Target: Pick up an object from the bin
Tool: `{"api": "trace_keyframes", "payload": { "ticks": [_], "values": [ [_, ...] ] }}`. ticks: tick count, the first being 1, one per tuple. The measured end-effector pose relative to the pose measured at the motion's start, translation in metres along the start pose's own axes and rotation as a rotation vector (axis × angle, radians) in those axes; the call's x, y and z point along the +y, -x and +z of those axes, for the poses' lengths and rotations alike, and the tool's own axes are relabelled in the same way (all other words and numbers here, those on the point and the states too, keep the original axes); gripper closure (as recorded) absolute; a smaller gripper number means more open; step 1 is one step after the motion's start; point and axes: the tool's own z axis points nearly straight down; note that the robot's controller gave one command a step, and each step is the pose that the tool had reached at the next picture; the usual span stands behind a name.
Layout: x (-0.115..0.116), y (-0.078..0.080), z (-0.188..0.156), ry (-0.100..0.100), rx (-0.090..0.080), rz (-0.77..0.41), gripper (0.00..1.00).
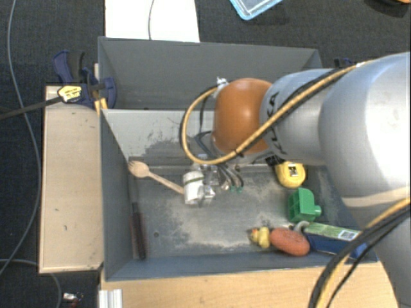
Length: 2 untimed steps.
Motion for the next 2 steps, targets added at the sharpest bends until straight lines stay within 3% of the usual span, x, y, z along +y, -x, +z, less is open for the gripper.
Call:
{"api": "trace_keyframes", "payload": {
  "ticks": [2],
  "values": [
    [-0.0001, 0.0, 0.0, 0.0, 0.0, 0.001, 1.0]
  ]
}}
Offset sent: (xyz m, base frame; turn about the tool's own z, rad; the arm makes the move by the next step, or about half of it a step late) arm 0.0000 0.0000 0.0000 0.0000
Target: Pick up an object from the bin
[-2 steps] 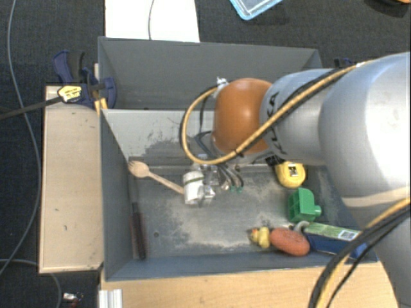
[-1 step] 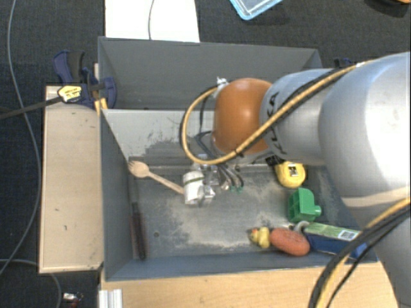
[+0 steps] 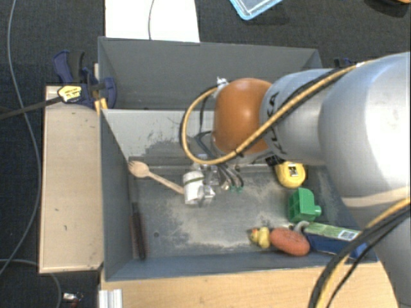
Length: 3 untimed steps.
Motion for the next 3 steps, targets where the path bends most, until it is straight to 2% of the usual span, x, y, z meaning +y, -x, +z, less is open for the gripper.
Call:
{"api": "trace_keyframes", "payload": {
  "ticks": [1, 2, 3],
  "values": [
    [0.004, -0.004, -0.074, -0.001, 0.004, 0.015, 1.0],
    [-0.004, -0.002, -0.043, 0.0, -0.003, -0.001, 1.0],
    [0.032, -0.003, -0.09, 0.001, -0.001, 0.028, 1.0]
  ]
}}
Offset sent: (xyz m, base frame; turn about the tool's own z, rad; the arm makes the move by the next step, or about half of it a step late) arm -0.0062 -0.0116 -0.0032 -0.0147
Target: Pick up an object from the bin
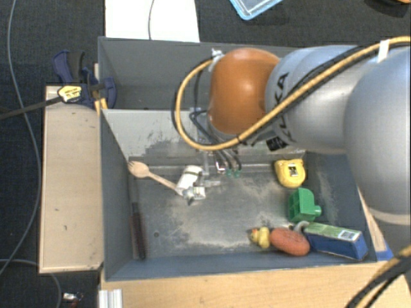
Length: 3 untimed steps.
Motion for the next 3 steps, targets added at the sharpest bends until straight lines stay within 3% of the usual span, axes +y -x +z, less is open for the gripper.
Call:
{"api": "trace_keyframes", "payload": {
  "ticks": [1, 2, 3],
  "values": [
    [0.014, -0.007, 0.068, -0.002, 0.003, -0.028, 1.0],
    [0.042, -0.012, 0.054, 0.0, -0.001, -0.05, 1.0],
    [0.045, -0.009, 0.032, 0.005, -0.012, -0.036, 1.0]
  ]
}}
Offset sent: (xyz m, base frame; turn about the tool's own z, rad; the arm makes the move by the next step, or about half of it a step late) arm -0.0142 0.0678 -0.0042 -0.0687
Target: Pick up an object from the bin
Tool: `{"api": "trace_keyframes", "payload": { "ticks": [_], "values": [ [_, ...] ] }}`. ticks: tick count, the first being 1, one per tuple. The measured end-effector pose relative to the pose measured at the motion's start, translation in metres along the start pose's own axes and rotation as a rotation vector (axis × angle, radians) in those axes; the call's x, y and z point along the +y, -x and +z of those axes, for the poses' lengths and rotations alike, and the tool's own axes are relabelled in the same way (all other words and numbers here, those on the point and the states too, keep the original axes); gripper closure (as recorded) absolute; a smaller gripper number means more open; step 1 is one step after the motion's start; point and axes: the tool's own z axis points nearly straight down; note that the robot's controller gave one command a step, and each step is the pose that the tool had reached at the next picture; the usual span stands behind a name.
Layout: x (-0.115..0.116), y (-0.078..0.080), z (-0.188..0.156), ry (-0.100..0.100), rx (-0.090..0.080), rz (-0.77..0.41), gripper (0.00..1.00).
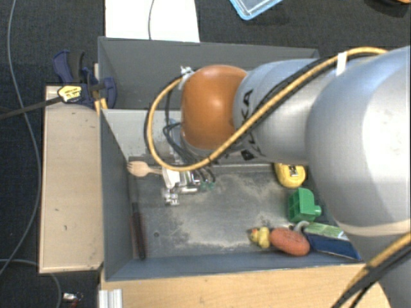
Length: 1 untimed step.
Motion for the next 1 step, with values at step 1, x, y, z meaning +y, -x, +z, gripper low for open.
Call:
{"api": "trace_keyframes", "payload": {
  "ticks": [1],
  "values": [
    [-0.0149, -0.0453, -0.0445, -0.005, 0.012, -0.065, 1.0]
  ]
}}
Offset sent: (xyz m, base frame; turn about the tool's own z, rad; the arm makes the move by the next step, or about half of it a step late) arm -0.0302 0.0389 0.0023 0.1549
